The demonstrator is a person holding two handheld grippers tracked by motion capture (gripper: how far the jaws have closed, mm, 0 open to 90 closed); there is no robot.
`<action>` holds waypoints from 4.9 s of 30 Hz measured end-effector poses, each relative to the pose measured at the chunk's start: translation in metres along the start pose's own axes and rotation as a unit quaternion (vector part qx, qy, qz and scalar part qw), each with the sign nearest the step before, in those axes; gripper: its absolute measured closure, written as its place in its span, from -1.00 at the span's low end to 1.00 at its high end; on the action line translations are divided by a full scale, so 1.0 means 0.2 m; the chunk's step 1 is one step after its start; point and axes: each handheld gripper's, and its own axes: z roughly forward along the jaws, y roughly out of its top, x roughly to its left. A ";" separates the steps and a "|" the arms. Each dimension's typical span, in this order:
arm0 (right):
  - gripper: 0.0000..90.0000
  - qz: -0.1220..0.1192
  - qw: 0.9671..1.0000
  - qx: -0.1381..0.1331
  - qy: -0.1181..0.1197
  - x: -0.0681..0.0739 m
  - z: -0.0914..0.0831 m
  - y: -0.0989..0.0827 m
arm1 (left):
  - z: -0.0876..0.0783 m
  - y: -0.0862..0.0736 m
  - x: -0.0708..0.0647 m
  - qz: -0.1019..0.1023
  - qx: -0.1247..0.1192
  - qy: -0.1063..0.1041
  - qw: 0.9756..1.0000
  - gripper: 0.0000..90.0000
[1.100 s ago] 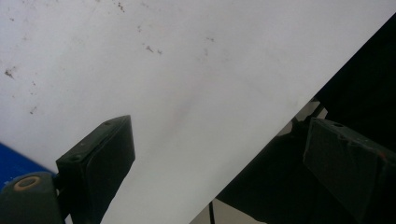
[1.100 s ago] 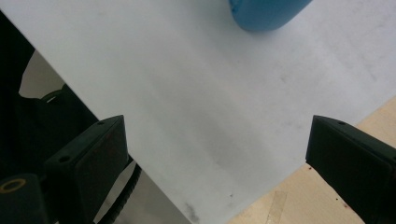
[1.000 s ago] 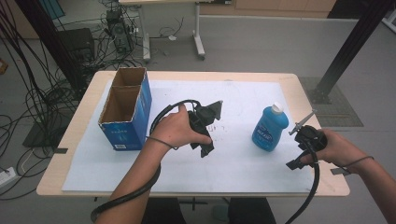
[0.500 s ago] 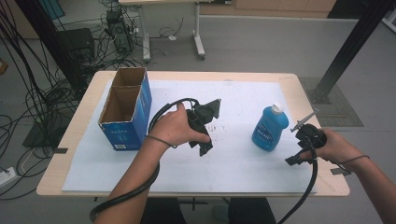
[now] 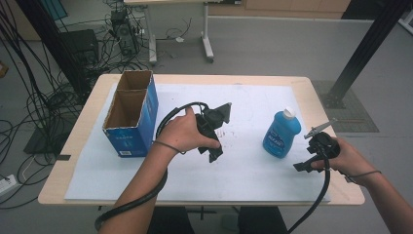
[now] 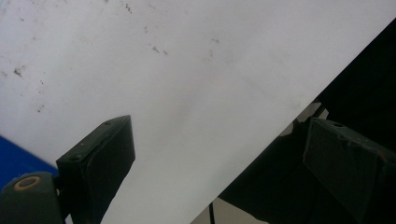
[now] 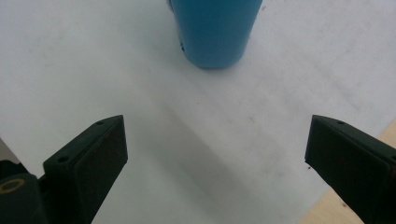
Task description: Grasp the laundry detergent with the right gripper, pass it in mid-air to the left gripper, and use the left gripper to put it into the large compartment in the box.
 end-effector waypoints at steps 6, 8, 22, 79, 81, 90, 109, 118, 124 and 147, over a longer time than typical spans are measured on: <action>-0.87 0.005 0.998 -0.055 -0.004 -0.01 0.01 -0.03 | 0.00 0.00 0.00 0.001 -0.002 0.002 1.000 -0.79; -0.87 0.008 0.997 -0.075 -0.004 -0.01 0.02 -0.03 | 0.00 0.00 -0.01 0.002 -0.003 0.002 1.000 -0.79; -0.87 0.024 0.982 -0.187 0.018 -0.02 0.04 -0.10 | -0.02 -0.02 -0.02 0.004 -0.007 0.006 1.000 -0.79; -0.94 -0.002 0.936 -0.353 0.018 0.01 0.33 -0.02 | -0.05 -0.04 0.00 -0.004 -0.004 0.009 1.000 -0.80; -0.94 0.000 0.935 -0.355 0.017 0.00 0.34 -0.02 | -0.04 -0.04 0.01 -0.003 -0.002 0.009 1.000 -0.80; -0.94 0.005 0.933 -0.359 0.015 -0.01 0.36 -0.01 | -0.04 -0.04 0.02 -0.005 -0.002 0.007 1.000 -0.80; -0.93 0.009 0.932 -0.363 0.015 -0.02 0.38 -0.01 | -0.03 -0.04 0.03 -0.006 0.000 0.008 1.000 -0.80; -0.92 0.010 0.931 -0.364 0.017 -0.01 0.38 -0.01 | -0.03 -0.04 0.03 -0.006 0.000 0.008 1.000 -0.80; -0.92 0.010 0.931 -0.365 0.017 -0.01 0.38 -0.01 | -0.03 -0.04 0.03 -0.007 0.001 0.009 1.000 -0.80; -0.92 0.015 0.929 -0.368 0.022 -0.01 0.38 -0.01 | -0.03 -0.04 0.02 -0.005 0.000 0.010 1.000 -0.81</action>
